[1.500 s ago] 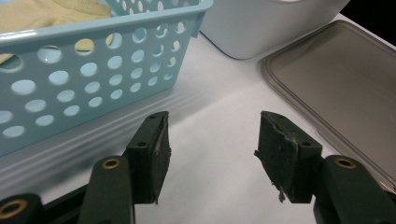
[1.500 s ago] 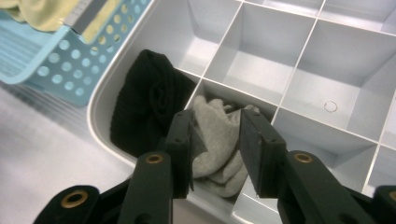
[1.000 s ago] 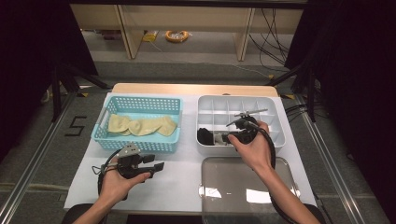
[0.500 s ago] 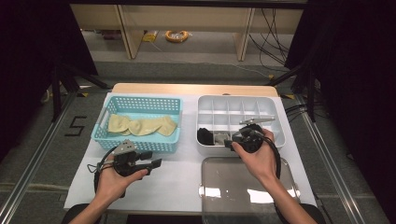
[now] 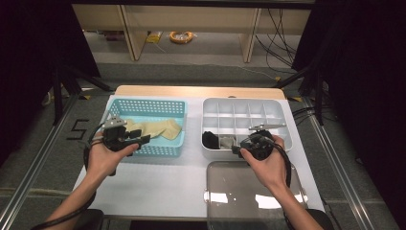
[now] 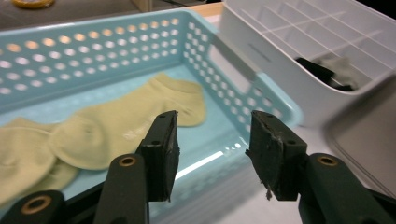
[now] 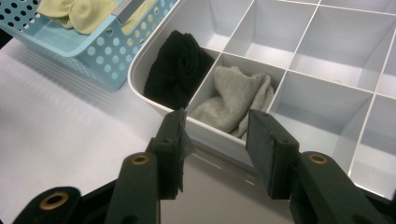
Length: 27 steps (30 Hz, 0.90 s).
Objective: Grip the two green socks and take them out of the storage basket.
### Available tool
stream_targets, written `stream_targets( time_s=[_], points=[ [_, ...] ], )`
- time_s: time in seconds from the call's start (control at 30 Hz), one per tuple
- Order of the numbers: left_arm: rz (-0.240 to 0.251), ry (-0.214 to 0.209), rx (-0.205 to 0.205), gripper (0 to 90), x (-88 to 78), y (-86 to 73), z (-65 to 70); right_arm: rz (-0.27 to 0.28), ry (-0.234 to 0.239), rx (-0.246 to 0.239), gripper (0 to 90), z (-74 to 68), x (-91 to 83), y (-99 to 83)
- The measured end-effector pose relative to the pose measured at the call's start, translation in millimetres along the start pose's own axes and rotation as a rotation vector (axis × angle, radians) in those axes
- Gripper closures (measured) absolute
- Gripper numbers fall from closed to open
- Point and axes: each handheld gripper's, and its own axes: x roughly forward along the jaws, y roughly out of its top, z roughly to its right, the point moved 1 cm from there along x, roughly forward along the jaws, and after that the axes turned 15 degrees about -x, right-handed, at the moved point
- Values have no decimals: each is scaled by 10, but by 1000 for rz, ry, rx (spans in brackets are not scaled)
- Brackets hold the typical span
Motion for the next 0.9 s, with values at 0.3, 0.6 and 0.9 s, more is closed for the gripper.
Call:
stream_targets(
  time_s=[0.3, 0.6, 0.9],
  points=[
    [-76, 107, 4, 505, 233, 307, -307, 2, 0, 3, 582, -18, -27, -2],
    [-169, 166, -62, 483, 601, 451, -552, -4, 13, -4, 582, -3, -27, -7],
    [-264, 236, -113, 465, 822, 514, -744, 1, 4, -4, 581, 10, -28, -14]
  ],
)
